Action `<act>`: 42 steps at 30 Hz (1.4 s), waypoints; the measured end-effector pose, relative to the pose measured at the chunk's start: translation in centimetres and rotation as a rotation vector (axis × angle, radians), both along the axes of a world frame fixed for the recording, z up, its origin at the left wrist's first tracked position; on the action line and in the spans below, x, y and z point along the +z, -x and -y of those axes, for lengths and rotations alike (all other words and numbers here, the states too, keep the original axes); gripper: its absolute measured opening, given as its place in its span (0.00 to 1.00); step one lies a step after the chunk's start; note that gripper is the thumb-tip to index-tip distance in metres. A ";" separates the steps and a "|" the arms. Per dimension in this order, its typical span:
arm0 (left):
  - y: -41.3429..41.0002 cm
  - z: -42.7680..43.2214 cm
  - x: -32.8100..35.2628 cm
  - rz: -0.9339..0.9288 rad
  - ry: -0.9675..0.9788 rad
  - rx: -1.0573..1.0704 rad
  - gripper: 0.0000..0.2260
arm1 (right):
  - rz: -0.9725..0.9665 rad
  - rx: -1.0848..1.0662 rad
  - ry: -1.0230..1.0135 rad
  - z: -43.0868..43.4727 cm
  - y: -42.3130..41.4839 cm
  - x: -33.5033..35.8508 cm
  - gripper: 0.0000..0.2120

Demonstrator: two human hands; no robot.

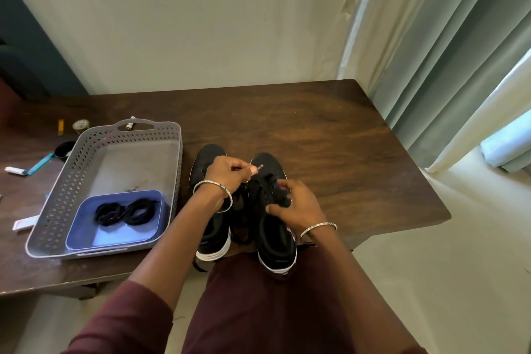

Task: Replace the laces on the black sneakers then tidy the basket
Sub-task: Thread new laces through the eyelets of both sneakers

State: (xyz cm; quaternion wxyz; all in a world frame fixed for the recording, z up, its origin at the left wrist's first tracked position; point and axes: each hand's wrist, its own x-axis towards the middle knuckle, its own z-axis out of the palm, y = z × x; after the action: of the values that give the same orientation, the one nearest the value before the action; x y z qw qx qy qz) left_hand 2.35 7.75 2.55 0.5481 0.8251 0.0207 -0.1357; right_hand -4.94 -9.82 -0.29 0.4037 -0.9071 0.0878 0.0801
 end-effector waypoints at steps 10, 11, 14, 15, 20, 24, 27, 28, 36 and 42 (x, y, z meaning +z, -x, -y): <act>1.1 3.1 -1.7 0.026 0.074 0.016 0.06 | -0.121 0.239 0.352 -0.4 0.5 0.1 0.46; 1.2 3.3 -1.7 0.021 0.077 -0.031 0.05 | -0.070 0.178 0.353 -0.6 0.6 -0.1 0.41; 1.3 3.4 -2.3 0.087 -0.113 -0.175 0.05 | 0.078 0.123 0.388 -1.1 1.1 -0.9 0.29; 1.3 3.3 -2.5 0.122 -0.183 -0.213 0.05 | 0.117 0.117 0.391 -1.3 1.3 -1.2 0.26; 1.7 3.2 -2.5 0.320 -0.365 -0.265 0.04 | 0.268 0.026 0.306 -1.3 2.1 -2.4 0.22; 1.8 3.2 -2.2 0.440 -0.486 -0.237 0.04 | 0.223 0.013 0.203 -0.7 1.9 -2.7 0.24; 1.9 3.1 -2.1 0.460 -0.550 -0.158 0.02 | 0.171 0.007 0.071 0.2 1.4 -2.7 0.27; 1.9 3.0 -2.0 0.452 -0.555 -0.141 0.02 | 0.151 0.019 0.032 0.6 1.2 -2.6 0.27; 1.7 3.8 -1.6 0.325 -0.701 -0.207 0.05 | -0.020 -0.001 -0.194 2.0 0.1 -1.0 0.27; 1.7 5.1 -1.7 0.219 -0.654 -0.107 0.05 | 0.151 -0.012 -0.005 0.8 0.9 -1.2 0.21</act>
State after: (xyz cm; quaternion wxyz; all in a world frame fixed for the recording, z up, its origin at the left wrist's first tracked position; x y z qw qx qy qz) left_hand 0.61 2.66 0.82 0.2458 0.9666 -0.0391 -0.0612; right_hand -5.80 -10.60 -1.53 0.4121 -0.9090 0.0622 0.0095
